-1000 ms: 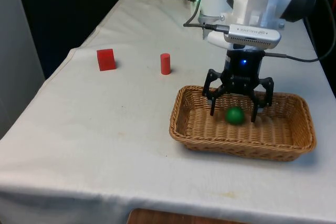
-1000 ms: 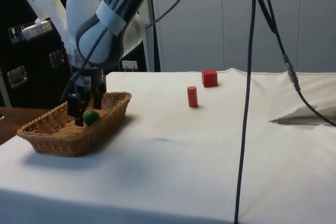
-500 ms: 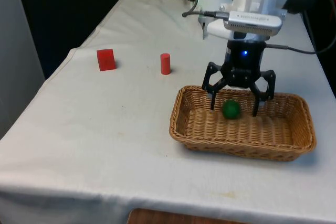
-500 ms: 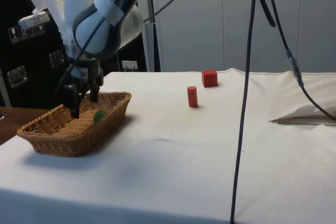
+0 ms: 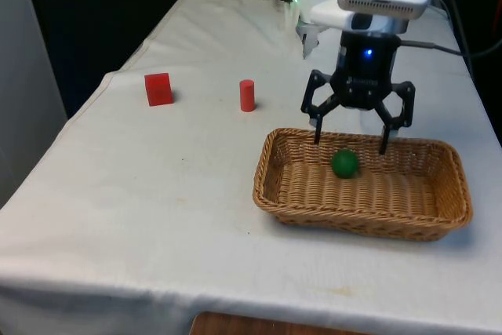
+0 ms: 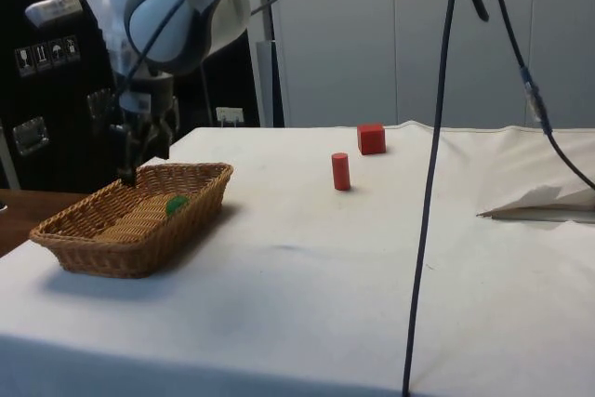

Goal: Pick up the object to the left of the cylinder and place it into the basket.

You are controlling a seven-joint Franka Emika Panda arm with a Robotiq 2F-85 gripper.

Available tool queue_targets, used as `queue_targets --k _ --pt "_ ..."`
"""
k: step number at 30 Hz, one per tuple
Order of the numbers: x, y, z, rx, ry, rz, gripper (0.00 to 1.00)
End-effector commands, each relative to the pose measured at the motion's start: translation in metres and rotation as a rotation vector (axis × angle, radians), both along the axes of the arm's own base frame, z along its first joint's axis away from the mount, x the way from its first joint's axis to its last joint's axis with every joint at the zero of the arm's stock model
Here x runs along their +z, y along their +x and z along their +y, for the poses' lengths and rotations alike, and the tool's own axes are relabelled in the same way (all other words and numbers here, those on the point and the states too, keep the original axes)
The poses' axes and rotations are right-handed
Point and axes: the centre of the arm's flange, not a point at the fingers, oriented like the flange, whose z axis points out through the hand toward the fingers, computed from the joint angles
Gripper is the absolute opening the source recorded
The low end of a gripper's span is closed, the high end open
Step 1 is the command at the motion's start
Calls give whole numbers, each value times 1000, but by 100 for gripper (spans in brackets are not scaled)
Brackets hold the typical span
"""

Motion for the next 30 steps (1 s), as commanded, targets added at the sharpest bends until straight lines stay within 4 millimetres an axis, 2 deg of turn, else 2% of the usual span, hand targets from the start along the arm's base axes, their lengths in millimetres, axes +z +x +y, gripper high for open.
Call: queue_targets --k 1,11,30 --pt "4 -1 -1 -5 -11 6 100" --pt "25 0 -3 6 -27 17 100" --pt "46 4 -8 10 -23 77 100"
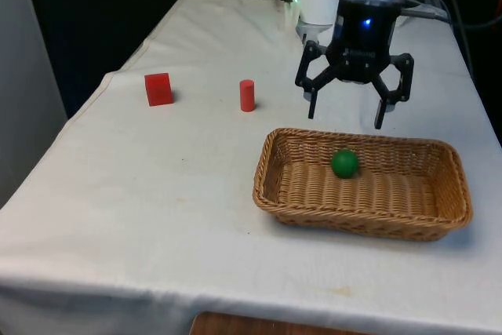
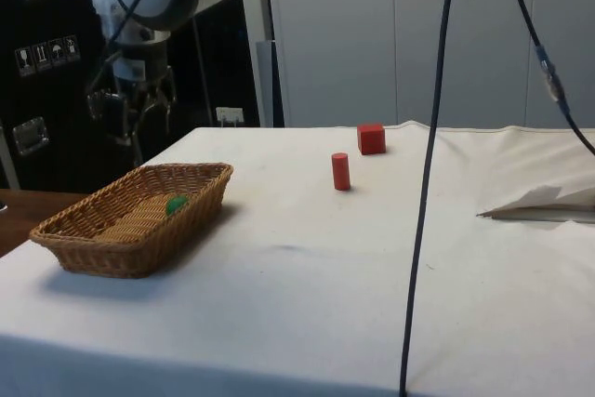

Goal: Pick up the object to the left of the cylinder and place it into the basket.

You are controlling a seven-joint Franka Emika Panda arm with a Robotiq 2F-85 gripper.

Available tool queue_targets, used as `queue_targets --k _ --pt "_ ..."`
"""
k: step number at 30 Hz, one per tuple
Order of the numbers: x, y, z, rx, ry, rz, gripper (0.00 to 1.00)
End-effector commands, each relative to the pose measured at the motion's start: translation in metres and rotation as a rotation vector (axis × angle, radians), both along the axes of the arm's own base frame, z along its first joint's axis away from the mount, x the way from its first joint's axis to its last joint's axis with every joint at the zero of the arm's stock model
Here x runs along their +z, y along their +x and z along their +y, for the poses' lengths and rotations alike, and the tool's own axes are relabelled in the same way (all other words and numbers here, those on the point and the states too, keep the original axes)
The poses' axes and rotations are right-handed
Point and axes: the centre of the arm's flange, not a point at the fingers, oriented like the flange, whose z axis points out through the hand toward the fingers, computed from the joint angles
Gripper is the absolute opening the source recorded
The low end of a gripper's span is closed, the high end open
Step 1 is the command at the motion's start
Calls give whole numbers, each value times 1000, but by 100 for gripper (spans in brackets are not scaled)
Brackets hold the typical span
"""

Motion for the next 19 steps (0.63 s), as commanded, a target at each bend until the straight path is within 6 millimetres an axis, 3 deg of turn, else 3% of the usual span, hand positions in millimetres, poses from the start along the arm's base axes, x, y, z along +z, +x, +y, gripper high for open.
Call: queue_targets --k 1,19 --pt "0 0 0 0 0 7 100" --pt "3 -3 -6 8 5 124 100"
